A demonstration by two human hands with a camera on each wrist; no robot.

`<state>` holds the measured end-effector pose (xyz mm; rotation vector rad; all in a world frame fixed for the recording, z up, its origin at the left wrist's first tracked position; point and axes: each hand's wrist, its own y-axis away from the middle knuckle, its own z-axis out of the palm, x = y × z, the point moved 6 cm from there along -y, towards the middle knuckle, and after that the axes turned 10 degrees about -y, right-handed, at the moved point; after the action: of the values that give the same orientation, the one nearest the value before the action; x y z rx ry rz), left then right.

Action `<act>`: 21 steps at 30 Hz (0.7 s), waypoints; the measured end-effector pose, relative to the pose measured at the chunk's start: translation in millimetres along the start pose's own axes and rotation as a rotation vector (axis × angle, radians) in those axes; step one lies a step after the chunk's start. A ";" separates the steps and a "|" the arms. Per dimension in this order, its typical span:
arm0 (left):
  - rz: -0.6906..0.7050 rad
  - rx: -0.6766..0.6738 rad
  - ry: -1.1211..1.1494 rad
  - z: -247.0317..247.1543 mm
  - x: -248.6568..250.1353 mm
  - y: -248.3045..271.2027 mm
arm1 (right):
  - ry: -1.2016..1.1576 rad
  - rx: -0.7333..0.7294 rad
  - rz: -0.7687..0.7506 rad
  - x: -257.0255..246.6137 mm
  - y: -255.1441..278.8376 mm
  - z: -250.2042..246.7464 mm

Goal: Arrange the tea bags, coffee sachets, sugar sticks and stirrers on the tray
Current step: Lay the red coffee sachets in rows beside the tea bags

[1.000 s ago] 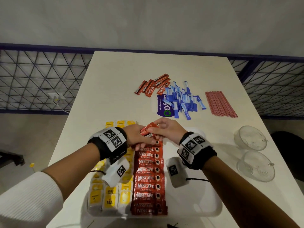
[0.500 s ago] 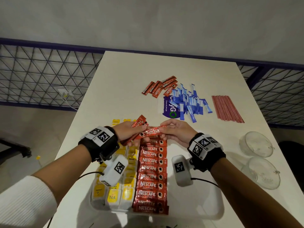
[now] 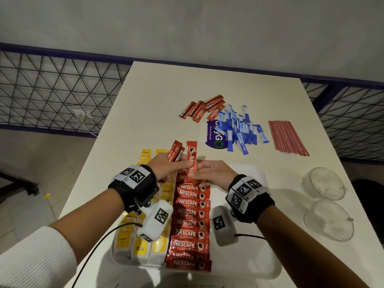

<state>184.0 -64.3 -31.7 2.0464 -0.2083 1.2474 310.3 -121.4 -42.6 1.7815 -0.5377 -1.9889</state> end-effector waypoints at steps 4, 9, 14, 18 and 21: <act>-0.021 -0.031 -0.097 7.2 0.2 -3.6 | -0.016 0.042 -0.016 2.6 -0.4 3.5; -0.030 -0.094 -0.132 9.3 0.4 -8.8 | 0.032 0.051 0.008 4.1 4.8 -1.1; -0.013 -0.094 -0.278 6.0 6.6 -11.9 | 0.072 0.100 0.050 -1.3 9.1 -13.7; 0.021 -0.136 -0.608 10.0 5.0 -16.3 | -0.018 0.201 -0.024 -7.6 12.3 -26.9; 0.040 -0.134 -0.665 11.7 4.6 -17.8 | -0.027 0.214 -0.010 -0.1 13.2 -32.0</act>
<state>203.1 -57.9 -39.9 2.2759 -0.6223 0.5142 342.9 -132.8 -38.7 1.8853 -0.7777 -2.0291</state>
